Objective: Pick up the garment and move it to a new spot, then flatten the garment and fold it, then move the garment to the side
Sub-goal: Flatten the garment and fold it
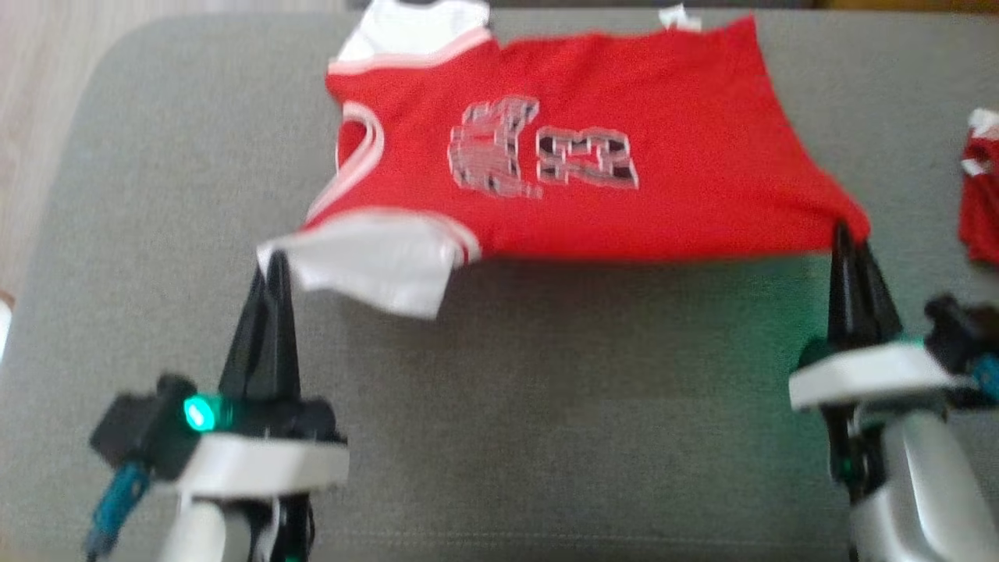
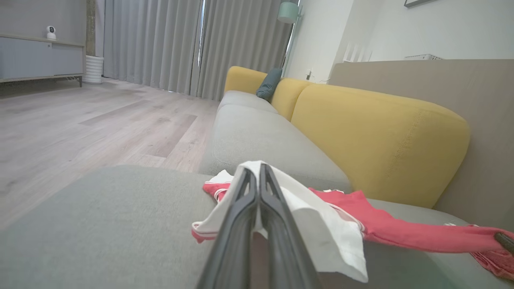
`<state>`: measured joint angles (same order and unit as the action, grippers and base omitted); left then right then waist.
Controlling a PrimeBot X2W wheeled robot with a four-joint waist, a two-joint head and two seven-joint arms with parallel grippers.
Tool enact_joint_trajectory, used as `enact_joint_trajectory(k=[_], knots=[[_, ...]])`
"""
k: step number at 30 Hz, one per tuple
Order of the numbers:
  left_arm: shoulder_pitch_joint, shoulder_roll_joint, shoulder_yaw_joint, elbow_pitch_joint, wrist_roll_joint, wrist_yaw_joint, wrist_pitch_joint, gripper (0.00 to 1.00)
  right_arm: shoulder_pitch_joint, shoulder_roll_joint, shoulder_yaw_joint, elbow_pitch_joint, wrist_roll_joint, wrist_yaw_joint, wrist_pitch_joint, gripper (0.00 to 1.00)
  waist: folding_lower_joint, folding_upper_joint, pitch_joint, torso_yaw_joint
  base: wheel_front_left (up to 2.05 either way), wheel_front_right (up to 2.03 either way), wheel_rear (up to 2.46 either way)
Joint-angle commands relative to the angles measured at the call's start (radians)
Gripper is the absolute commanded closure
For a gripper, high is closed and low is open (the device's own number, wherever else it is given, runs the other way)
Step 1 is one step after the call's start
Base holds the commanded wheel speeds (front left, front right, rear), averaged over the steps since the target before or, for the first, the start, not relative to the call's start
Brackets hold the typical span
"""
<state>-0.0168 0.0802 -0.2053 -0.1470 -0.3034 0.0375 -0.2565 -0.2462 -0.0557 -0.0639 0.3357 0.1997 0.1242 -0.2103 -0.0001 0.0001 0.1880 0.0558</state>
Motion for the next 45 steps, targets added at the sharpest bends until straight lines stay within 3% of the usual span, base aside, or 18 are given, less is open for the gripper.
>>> enact_joint_trajectory(k=[1, 9, 14, 32, 45], knots=[[-0.002, 0.001, 0.044, -0.053, -0.001, 0.010, -0.005, 1.00, 0.011, 0.005, 0.029, -0.065, 0.005, 0.007, 0.007, 1.00, 0.0001, -0.0001, -0.035, -0.018, 0.00, 0.00, 0.00], [0.177, 0.001, 0.015, -0.169, 0.015, 0.047, 0.006, 1.00, 0.261, 0.005, 0.012, -0.344, 0.028, 0.007, 0.106, 1.00, 0.0001, -0.0001, -0.059, -0.036, 0.00, 0.00, 0.00], [0.254, 0.005, 0.010, -0.197, -0.002, 0.057, 0.033, 1.00, 0.360, 0.005, 0.017, -0.408, 0.065, 0.007, 0.150, 1.00, 0.0001, -0.0001, -0.063, -0.049, 0.00, 0.00, 0.00], [0.064, -0.003, -0.003, 0.121, -0.052, -0.002, 0.014, 1.00, 0.238, 0.005, 0.031, -0.136, 0.135, 0.007, 0.091, 1.00, 0.0001, -0.0001, -0.010, -0.038, 0.00, 0.00, 0.00], [-0.265, -0.007, 0.010, 0.418, -0.018, -0.040, -0.003, 1.00, -0.018, 0.005, 0.030, 0.092, 0.137, 0.007, 0.028, 1.00, 0.0001, -0.0001, 0.082, -0.042, 0.00, 0.00, 0.00]])
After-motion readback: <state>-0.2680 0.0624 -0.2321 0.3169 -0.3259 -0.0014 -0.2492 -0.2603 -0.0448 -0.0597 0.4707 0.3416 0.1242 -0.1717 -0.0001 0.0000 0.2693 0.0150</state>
